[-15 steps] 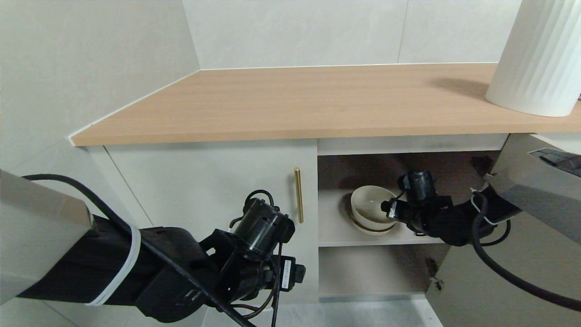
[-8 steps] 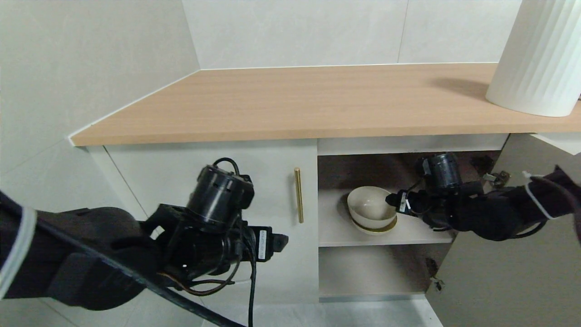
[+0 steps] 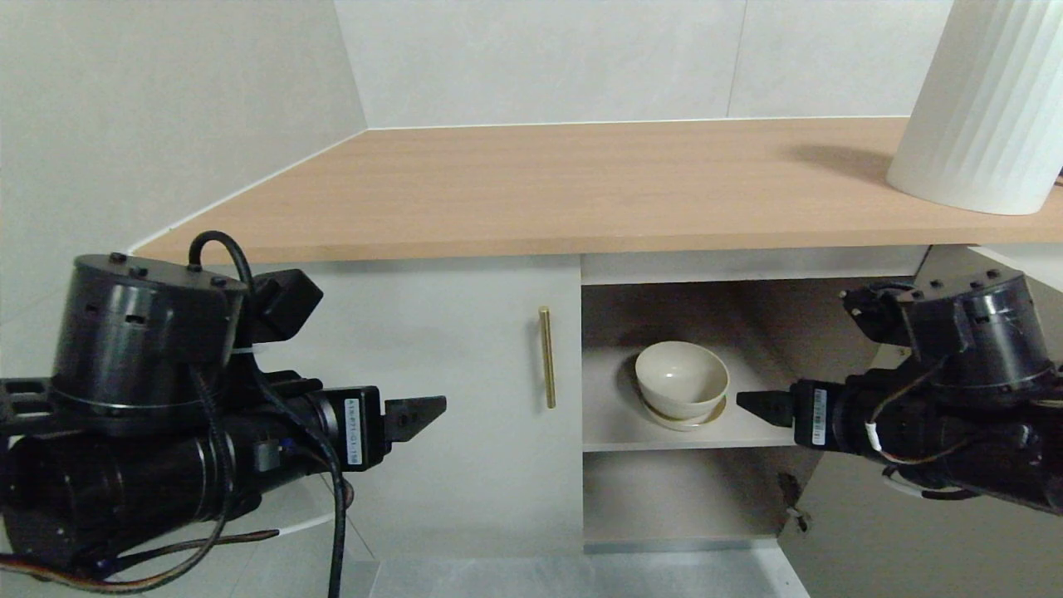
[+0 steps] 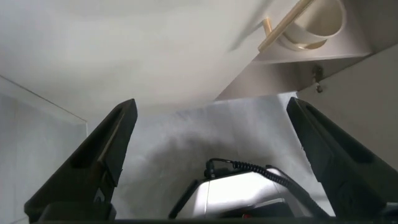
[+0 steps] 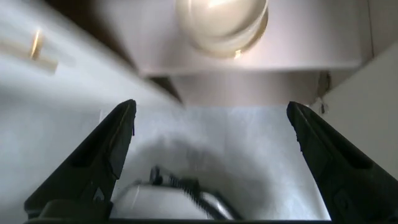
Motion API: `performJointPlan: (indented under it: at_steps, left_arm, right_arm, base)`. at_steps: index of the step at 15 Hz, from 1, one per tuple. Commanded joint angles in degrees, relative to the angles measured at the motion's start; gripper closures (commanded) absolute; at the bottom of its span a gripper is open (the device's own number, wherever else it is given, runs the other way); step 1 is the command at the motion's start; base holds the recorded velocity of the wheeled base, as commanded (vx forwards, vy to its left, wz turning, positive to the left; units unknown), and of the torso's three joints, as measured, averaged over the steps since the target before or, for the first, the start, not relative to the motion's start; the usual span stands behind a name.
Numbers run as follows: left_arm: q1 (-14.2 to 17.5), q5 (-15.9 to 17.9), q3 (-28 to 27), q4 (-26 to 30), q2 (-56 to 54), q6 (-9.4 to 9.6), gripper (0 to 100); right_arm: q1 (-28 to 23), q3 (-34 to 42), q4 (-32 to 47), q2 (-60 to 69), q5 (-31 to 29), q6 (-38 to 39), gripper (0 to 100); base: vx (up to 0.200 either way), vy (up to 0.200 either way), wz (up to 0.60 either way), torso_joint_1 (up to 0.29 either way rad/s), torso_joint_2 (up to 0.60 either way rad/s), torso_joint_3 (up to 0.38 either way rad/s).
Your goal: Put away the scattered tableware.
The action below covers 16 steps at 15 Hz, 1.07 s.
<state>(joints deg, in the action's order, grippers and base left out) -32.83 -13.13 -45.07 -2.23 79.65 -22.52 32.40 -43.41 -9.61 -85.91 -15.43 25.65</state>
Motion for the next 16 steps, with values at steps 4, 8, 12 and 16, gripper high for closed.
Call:
performJointPlan:
  at_steps: [4, 8, 12, 16]
  left_arm:
    - [-0.1, 0.0, 1.1, -0.1, -1.8, 0.54, 0]
    - [-0.7, 0.1, 1.5, -0.1, 1.1, 0.46, 0]
    - [-1.0, 0.1, 1.6, -0.3, 3.6, 0.37, 0]
    - [-1.2, 0.1, 1.6, -0.3, 3.6, 0.37, 0]
  right_arm:
    - [0.6, 2.0, 1.7, 5.9, 0.1, -0.2, 0]
    - [1.4, 2.2, 4.3, 6.5, 0.6, -1.6, 0]
    - [1.4, 2.2, 5.1, 6.5, 0.6, -1.7, 0]
    - [1.4, 2.5, 5.1, 6.5, 0.6, -2.4, 0]
  base:
    - [0.0, 0.0, 0.0, 0.0, 0.0, 0.0]
    - [-0.2, 0.0, 0.0, 0.012, 0.0, 0.004]
    - [-0.2, 0.0, 0.0, -0.001, 0.0, 0.002]
    - [-0.2, 0.0, 0.0, 0.004, 0.0, 0.002]
